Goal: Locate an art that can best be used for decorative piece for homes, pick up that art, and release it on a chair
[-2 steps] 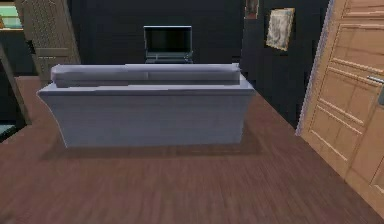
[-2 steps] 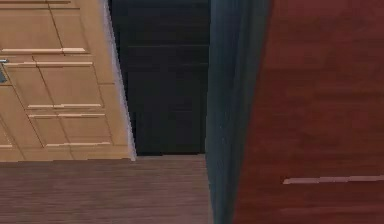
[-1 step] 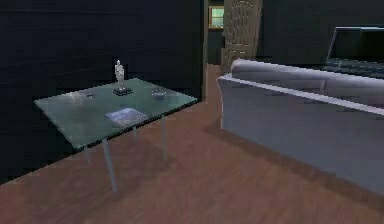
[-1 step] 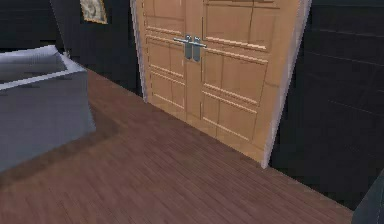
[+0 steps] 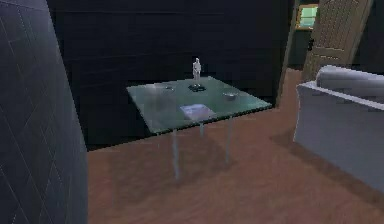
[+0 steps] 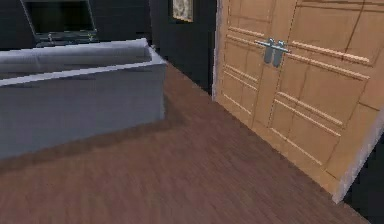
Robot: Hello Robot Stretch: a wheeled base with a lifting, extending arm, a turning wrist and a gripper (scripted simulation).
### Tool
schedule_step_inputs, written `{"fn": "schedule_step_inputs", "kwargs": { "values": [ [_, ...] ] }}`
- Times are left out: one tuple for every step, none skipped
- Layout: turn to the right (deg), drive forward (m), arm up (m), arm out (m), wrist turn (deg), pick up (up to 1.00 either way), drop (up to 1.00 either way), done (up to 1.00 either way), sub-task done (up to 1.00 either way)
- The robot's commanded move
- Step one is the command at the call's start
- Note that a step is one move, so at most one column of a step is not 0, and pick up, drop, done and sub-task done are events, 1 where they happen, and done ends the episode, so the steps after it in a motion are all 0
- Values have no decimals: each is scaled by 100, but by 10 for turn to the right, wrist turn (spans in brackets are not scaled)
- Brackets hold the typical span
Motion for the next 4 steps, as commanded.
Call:
{"fn": "schedule_step_inputs", "kwargs": {
  "values": [
    [0, 100, 0, 0, 0, 0, 0, 0, 0],
    [-120, 0, 0, 0, 0, 0, 0, 0, 0],
    [0, 5, 0, 0, 0, 0, 0, 0, 0],
    [-450, 0, 0, 0, 0, 0, 0, 0, 0]
  ]
}}
